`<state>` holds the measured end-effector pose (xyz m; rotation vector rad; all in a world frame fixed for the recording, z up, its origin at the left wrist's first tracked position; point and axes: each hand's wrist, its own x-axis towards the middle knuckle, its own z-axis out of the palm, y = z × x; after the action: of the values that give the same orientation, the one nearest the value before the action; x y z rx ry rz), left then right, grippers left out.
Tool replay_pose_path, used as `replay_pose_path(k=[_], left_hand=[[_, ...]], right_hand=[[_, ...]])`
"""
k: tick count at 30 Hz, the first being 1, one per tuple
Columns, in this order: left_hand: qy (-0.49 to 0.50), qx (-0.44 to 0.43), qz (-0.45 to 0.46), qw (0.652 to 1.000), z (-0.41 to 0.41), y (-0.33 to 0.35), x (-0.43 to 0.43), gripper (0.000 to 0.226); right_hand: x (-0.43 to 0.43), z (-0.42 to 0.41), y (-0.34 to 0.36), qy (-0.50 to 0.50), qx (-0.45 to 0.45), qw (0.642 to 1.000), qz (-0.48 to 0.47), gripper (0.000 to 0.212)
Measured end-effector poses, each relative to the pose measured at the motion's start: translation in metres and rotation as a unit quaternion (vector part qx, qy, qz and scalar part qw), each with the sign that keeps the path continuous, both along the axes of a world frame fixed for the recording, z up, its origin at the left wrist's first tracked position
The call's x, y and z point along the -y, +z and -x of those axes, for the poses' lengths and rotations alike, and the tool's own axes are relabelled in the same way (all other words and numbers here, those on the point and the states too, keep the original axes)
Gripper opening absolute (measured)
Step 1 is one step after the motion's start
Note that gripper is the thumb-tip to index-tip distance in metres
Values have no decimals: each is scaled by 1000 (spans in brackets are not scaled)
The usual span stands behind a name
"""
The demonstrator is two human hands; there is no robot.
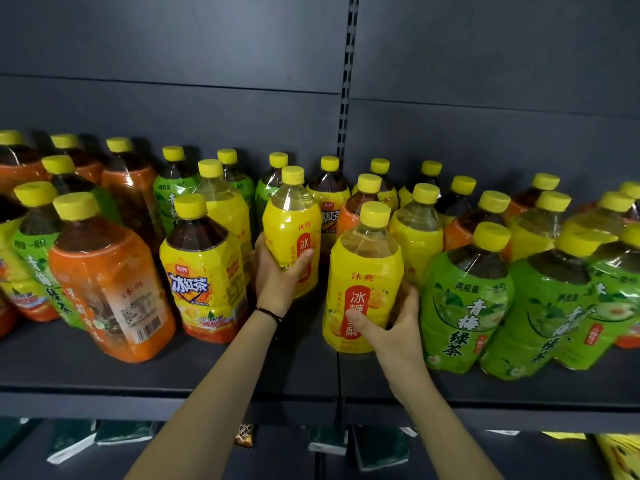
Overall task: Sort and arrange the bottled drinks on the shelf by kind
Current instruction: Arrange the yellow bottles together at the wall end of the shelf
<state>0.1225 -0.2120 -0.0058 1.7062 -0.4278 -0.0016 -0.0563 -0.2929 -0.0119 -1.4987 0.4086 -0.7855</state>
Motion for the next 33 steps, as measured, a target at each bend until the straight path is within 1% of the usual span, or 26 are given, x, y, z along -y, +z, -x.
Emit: replay_pose_path(k=[2, 4, 6, 9, 12, 14, 17, 18, 22, 28, 31, 33], left_hand=[[-7, 3, 1, 1000, 9, -3, -5, 109], [-20, 27, -4, 999, 21, -6, -13, 110], [-41, 43, 1, 998, 33, -11, -24, 105], [-73, 22, 39, 996, 52, -12, -39, 92], [-91, 2, 70, 993, 65, -7, -53, 81], [-88, -3, 85, 993, 72, -6, -67, 85], [-99, -9, 102, 990, 77, -4, -97, 88], [-108, -15, 103, 989, 77, -4, -109, 89], [-116, -27, 108, 987, 76, 0, -170, 88], [-87, -46, 117, 988, 71, 12, -302, 86], [-67, -47, 135, 987, 64, 20, -373, 85], [-47, -48, 151, 986, 57, 25, -417, 85]], right_hand=[[0, 3, -2, 6, 2, 1000, 11, 97], [-1, 8, -3, 22, 3, 1000, 17, 98], [-2, 12, -3, 46, 3, 999, 16, 95], [-8, 18, 1, 73, 1, 997, 11, 100], [-18, 27, 2, 84, 12, 996, -30, 100], [-27, 34, 0, 87, 22, 994, -58, 99], [-50, 41, 2, 108, 27, 990, -87, 114], [-60, 42, 3, 117, 26, 988, -96, 116], [-110, 41, 11, 138, 26, 983, -120, 106], [-207, 18, 33, 161, 43, 977, -131, 112], [-266, -3, 35, 173, 55, 973, -143, 115], [-306, -19, 32, 176, 61, 969, -162, 113]])
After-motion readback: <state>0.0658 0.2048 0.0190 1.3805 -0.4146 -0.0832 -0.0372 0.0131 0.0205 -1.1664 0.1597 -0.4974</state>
